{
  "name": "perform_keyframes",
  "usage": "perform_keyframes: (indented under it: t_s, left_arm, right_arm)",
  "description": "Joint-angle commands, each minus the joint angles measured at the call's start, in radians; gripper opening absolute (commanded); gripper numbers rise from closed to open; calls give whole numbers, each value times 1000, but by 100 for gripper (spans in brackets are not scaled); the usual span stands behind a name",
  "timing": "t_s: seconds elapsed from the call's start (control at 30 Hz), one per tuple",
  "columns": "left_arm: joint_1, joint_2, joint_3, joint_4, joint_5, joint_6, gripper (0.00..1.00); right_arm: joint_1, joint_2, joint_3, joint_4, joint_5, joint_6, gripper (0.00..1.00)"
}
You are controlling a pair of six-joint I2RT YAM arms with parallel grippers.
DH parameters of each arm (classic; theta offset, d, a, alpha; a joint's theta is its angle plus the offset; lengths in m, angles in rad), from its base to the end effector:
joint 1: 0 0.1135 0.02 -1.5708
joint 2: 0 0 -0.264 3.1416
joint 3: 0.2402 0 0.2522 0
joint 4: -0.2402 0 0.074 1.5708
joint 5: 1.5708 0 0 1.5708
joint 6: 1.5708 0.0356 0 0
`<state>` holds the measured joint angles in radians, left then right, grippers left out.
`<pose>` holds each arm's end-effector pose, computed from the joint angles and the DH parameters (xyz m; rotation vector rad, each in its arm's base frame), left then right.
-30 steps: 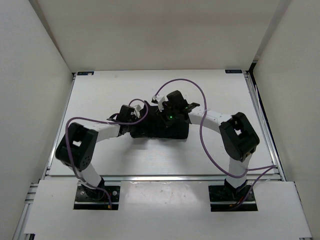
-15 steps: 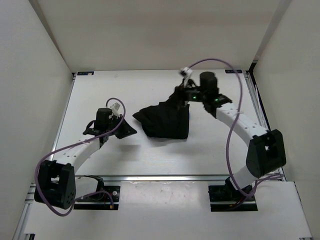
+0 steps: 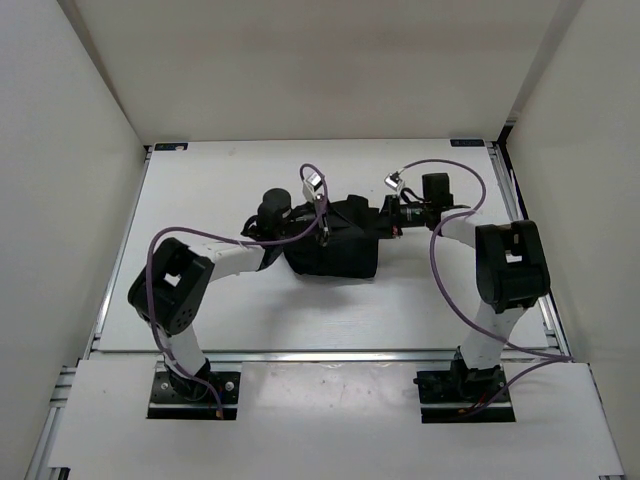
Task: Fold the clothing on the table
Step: Fold the skirt
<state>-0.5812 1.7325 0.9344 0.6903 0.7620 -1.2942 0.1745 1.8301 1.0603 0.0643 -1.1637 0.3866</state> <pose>0.3005 -0.2268 0.2298 -0.0240 2.1163 -1.9133 0.3611 0.0968 0.1841 -0.4164 2.1783 1.6126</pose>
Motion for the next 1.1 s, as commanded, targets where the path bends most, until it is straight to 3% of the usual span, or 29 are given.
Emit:
perform_keyframes:
  t_s: [0.0, 0.1, 0.27, 0.47, 0.53, 0.87, 0.9, 1.0, 1.07]
  left_arm:
    - [-8, 5, 3, 63, 34, -57, 0]
    - [20, -19, -103, 52, -6, -33, 0]
    - [75, -56, -218, 48, -18, 32, 0]
    - [152, 42, -321, 43, 39, 111, 0]
    - [167, 64, -359, 46, 46, 124, 0]
    - [236, 99, -398, -142, 45, 297, 0]
    - [244, 84, -384, -153, 37, 308, 0]
    - [273, -2, -313, -193, 20, 312, 0]
    - [290, -91, -255, -205, -9, 303, 0]
  right_arm:
    - [45, 9, 50, 26, -94, -4, 0]
    - [88, 85, 96, -56, -76, -43, 0]
    - [89, 175, 66, -14, 16, 41, 1]
    - [59, 227, 65, -60, 167, 19, 0]
    - [69, 244, 114, -162, 180, -36, 0]
    - [108, 210, 113, -210, 315, -15, 0]
    - [96, 184, 110, -193, 308, -6, 0]
    - [50, 114, 69, -23, 94, 75, 0]
    - [17, 64, -8, 307, -93, 302, 0]
